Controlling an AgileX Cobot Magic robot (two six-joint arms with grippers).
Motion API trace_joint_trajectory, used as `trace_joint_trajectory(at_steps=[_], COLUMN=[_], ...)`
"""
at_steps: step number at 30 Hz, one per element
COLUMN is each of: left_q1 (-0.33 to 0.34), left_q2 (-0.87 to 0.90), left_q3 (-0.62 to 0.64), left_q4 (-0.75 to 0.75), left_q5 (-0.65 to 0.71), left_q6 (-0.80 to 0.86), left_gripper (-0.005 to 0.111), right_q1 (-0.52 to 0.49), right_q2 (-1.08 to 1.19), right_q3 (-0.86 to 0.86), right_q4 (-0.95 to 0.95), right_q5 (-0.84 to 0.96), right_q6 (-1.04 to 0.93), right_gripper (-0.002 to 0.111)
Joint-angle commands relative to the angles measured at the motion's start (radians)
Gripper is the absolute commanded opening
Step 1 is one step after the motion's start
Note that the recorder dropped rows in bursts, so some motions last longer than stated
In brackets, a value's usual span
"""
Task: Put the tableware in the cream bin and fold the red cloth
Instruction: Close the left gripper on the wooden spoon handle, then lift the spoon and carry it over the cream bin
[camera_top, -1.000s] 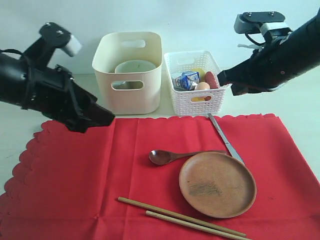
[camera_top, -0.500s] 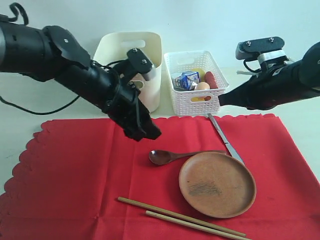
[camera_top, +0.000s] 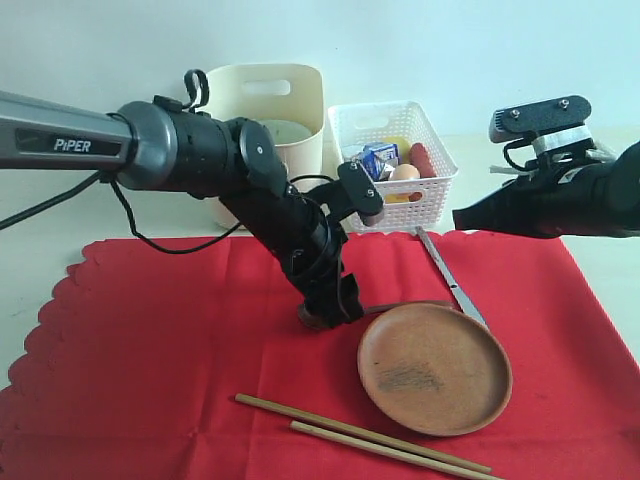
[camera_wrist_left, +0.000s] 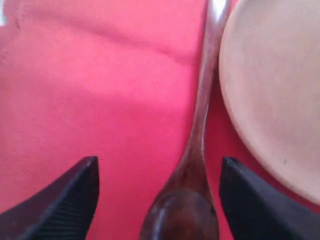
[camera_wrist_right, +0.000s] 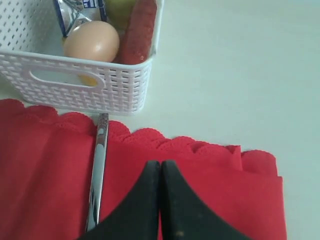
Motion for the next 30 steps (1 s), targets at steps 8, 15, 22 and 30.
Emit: trace_joint_trajectory(at_steps=[8, 15, 22, 30], left_q1=[-0.025, -0.055, -0.055, -0.055], left_q2=[0.016, 0.038, 0.019, -0.11], left_q3=[-0.008, -0.008, -0.027, -0.027], left_q4=[0.052, 0.108, 0.112, 0.228], left_q5=[-0.028, -0.061, -0.05, 0.006], left_q6=[0.0, -0.01, -0.053, -0.169], left_gripper=[0.066, 0.044, 0.0, 0.0], right_q1=[-0.002, -0.002, -0.002, 0.0], right_q2=[0.002, 0.002, -0.03, -0.138], right_q3=[0.002, 0.002, 0.002, -0.067], right_q4=[-0.001, -0.003, -0.002, 0.001], right_q5=[0.01, 0.014, 0.072, 0.465], right_q6=[-0.001, -0.001, -0.001, -0.035], right_gripper=[0.0, 0.0, 0.0, 0.0])
